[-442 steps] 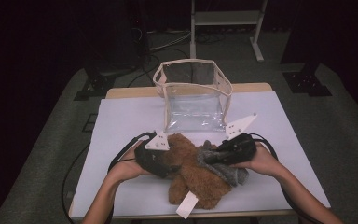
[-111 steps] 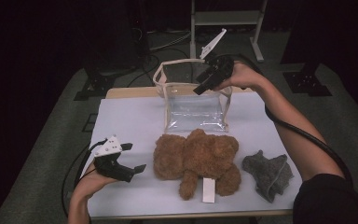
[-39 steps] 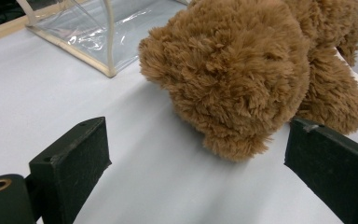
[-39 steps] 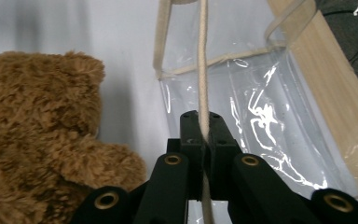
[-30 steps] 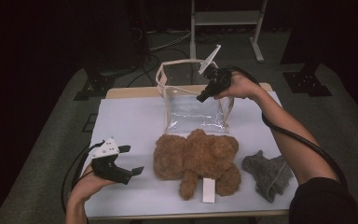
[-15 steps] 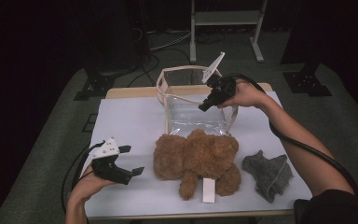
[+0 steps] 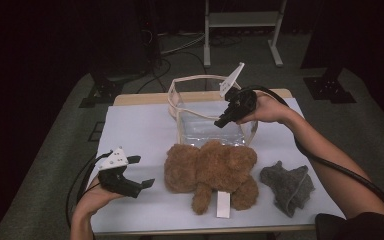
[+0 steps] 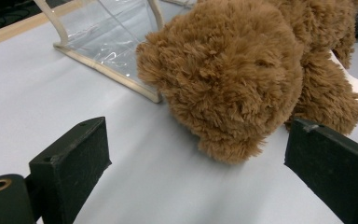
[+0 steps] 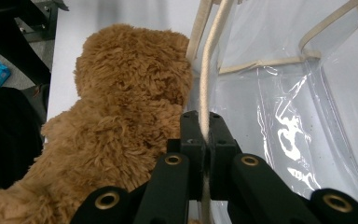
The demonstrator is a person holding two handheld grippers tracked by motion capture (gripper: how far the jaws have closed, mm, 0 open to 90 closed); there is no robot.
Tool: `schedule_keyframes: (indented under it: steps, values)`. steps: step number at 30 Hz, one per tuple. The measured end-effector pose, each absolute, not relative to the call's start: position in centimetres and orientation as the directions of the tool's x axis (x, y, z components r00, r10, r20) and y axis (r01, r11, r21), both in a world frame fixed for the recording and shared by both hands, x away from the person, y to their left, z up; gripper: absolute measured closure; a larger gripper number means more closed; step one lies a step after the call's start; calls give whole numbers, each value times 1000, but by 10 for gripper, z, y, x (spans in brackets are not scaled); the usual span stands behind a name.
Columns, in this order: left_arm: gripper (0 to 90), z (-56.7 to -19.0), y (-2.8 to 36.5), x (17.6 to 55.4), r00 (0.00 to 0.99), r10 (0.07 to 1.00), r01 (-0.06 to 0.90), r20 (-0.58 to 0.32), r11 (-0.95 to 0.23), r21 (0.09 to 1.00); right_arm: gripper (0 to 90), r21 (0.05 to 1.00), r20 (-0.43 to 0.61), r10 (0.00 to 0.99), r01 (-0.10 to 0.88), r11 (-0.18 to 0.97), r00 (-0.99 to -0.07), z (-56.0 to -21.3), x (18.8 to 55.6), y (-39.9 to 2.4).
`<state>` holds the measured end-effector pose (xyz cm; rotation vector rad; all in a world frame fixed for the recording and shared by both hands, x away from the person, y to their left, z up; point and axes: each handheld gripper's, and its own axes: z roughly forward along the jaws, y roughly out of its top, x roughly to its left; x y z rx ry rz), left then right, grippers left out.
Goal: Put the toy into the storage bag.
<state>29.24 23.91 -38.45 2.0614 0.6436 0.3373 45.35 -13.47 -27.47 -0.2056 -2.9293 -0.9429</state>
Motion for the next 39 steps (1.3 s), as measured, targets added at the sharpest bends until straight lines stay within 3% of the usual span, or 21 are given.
schedule_keyframes:
  steps: [9, 17, 24, 31, 36, 39]
  values:
    - [56, -384, 239, 292, 826, 563, 311, -11, -440, 843, 870, 559, 99, 84, 125, 819, -992, -274, 446, -130]
    - [56, -384, 240, 292, 826, 564, 310, -10, -440, 843, 855, 548, 66, 121, 137, 825, -990, -273, 449, -132]
    - [56, -384, 241, 292, 826, 564, 312, -10, -442, 841, 682, 563, 65, 155, 164, 810, -986, -269, 451, -135]
    - [56, -385, 240, 292, 827, 562, 312, -11, -444, 840, 621, 579, 76, 182, 192, 792, -980, -267, 455, -138]
    - [56, -386, 240, 292, 826, 563, 314, -11, -444, 839, 617, 573, 74, 185, 193, 796, -980, -269, 457, -131]
    - [56, -385, 241, 292, 826, 563, 314, -11, -445, 839, 685, 573, 76, 178, 189, 797, -981, -271, 457, -127]
